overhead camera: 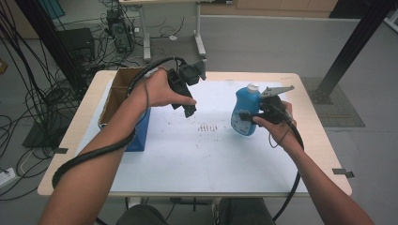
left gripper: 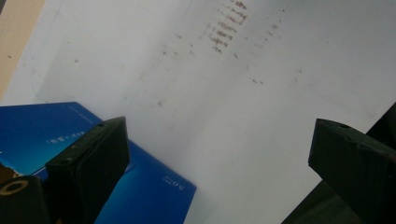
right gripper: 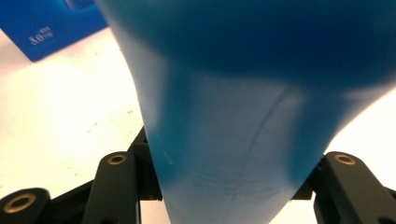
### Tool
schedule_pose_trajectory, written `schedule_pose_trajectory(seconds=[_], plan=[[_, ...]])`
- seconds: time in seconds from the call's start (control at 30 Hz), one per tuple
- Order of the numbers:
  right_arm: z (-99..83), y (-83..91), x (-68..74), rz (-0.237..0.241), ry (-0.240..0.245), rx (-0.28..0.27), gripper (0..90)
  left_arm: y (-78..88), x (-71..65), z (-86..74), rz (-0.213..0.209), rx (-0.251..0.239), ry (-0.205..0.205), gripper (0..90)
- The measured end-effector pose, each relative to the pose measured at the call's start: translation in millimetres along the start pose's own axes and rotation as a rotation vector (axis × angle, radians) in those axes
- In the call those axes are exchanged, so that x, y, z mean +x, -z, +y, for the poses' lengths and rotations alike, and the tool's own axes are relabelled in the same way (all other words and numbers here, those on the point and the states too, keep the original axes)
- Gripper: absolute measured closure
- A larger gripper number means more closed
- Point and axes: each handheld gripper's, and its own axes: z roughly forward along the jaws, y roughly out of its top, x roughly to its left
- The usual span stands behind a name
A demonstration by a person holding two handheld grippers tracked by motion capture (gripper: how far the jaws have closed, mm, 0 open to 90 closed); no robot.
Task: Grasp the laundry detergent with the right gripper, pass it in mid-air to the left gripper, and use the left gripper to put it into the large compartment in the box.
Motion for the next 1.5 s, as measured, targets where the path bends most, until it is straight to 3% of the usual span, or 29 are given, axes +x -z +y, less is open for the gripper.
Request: schedule_pose_trajectory(seconds=[0.23,0.3,0.33,0.5,0.63,1.0,1.5], plan=[[30.6,-5.6,4.6,0.071,0.056,0.02,45.0,19.2,13.2,-7.3,0.01,0.031,-0.079,5.6],[39.9,-8.0,9.5,0.101,0.073,0.022,44.9,23.8,15.9,-7.9,0.011,0.031,-0.089,5.7],[49.4,-10.9,15.0,0.137,0.094,0.024,44.9,27.0,17.1,-7.7,0.014,0.033,-0.096,5.6],[66.3,-16.9,28.1,0.195,0.142,0.029,44.8,42.6,21.5,-5.0,0.018,0.013,-0.145,5.9],[77.3,-24.3,39.6,0.248,0.177,0.033,44.7,53.3,21.4,-2.6,0.024,0.025,-0.185,5.9],[92.0,-43.5,62.5,0.376,0.229,0.023,44.7,80.4,18.6,6.2,0.034,0.048,-0.289,5.9],[103.7,-52.3,83.3,0.49,0.316,-0.037,44.7,90.2,3.0,19.8,-0.017,0.073,-0.399,5.8]])
